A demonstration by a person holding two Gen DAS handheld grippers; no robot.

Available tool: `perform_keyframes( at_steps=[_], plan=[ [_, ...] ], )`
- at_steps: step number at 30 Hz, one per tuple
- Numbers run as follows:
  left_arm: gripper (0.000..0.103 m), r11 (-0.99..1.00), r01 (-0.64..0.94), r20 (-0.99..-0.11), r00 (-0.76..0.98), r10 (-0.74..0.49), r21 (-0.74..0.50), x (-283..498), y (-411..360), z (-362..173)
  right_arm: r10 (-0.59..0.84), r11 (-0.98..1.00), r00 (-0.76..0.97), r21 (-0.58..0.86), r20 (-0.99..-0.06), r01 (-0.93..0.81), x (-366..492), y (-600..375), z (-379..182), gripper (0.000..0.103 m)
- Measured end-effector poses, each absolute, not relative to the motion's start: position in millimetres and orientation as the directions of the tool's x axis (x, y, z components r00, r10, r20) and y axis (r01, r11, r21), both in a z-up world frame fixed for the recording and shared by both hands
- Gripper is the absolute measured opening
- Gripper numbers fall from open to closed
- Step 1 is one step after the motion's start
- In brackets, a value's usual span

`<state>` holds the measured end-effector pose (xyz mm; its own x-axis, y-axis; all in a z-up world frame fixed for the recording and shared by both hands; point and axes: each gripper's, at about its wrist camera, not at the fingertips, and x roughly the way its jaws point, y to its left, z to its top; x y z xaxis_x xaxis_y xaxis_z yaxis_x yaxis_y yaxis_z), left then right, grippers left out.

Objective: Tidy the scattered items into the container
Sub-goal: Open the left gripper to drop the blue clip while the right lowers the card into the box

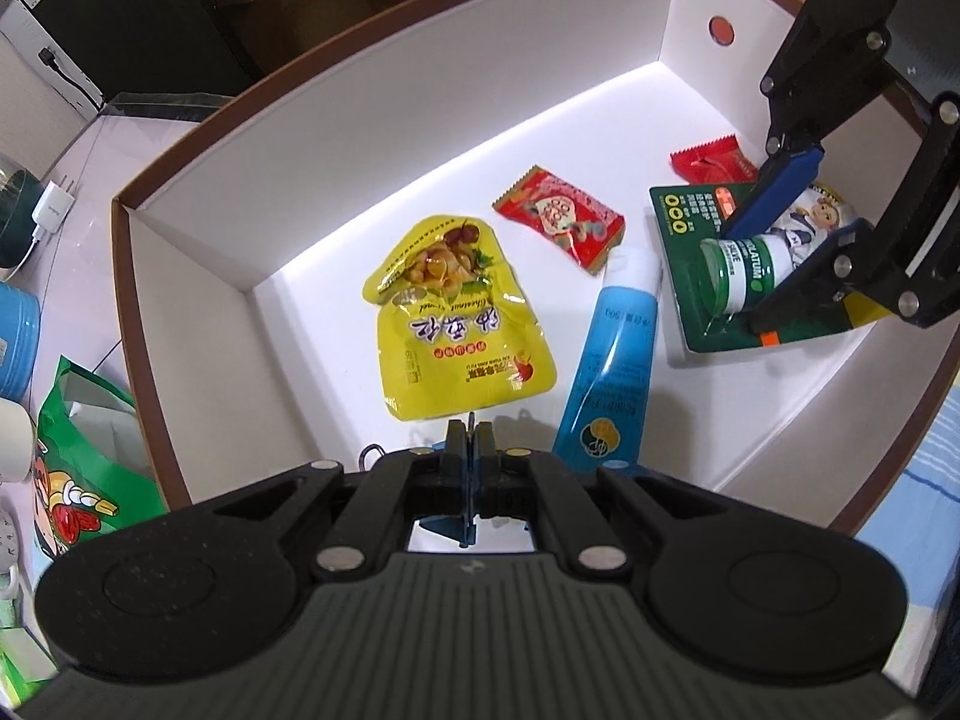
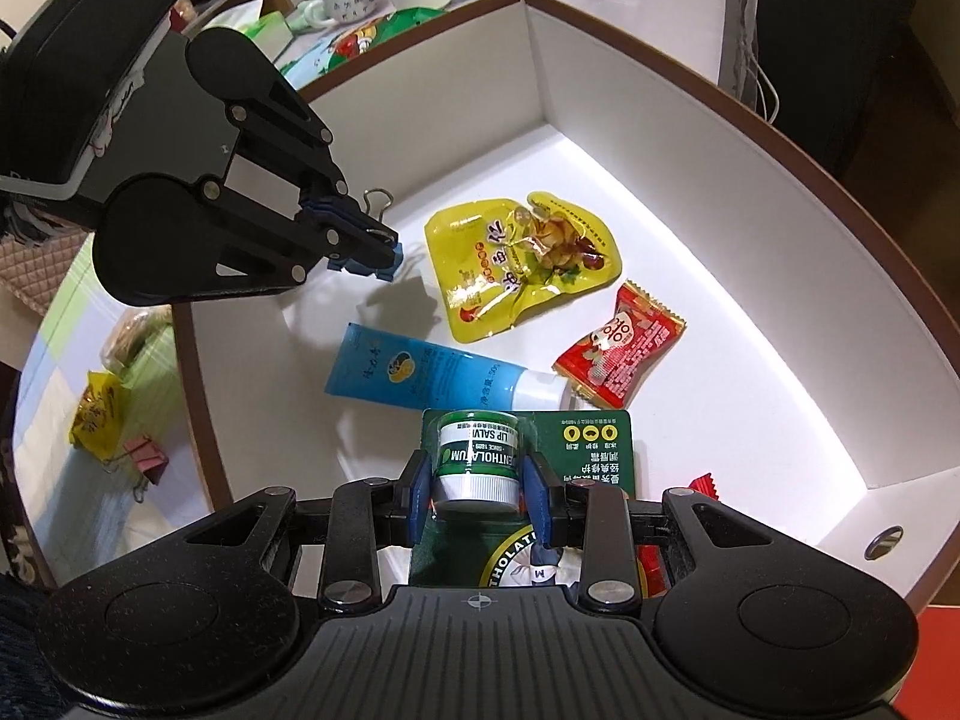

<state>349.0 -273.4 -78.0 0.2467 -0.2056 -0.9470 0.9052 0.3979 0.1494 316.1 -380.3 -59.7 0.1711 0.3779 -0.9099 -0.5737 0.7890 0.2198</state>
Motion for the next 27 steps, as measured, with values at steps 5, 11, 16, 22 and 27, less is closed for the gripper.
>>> perform_keyframes(
  at_steps=[5,11,16,22,27],
  plan=[
    [0.0,0.401,0.903,-0.949,0.25,-0.19,0.157,351.7,-273.4,-83.5,0.365,0.796,0.168,0.213,-0.916,-0.567,318.9,-377.5,-66.2,0.032],
    [0.028,0.425,0.888,-0.947,0.27,-0.175,0.175,355.0,-274.0,-86.1,0.366,0.807,0.146,0.235,-0.919,-0.541,321.4,-377.2,-72.8,0.032],
    [0.041,0.445,0.877,-0.943,0.283,-0.176,0.18,353.2,-269.5,-80.2,0.386,0.818,0.199,0.234,-0.901,-0.526,312.0,-383.1,-64.3,0.088],
    [0.047,0.467,0.865,-0.939,0.295,-0.178,0.183,346.9,-268.2,-71.4,0.395,0.842,0.218,0.256,-0.892,-0.475,307.5,-393.1,-53.7,0.088],
    [0.054,0.469,0.858,-0.928,0.325,-0.181,0.209,337.1,-271.5,-60.2,0.376,0.869,0.238,0.251,-0.896,-0.427,302.2,-398.5,-47.9,0.088]
  ],
)
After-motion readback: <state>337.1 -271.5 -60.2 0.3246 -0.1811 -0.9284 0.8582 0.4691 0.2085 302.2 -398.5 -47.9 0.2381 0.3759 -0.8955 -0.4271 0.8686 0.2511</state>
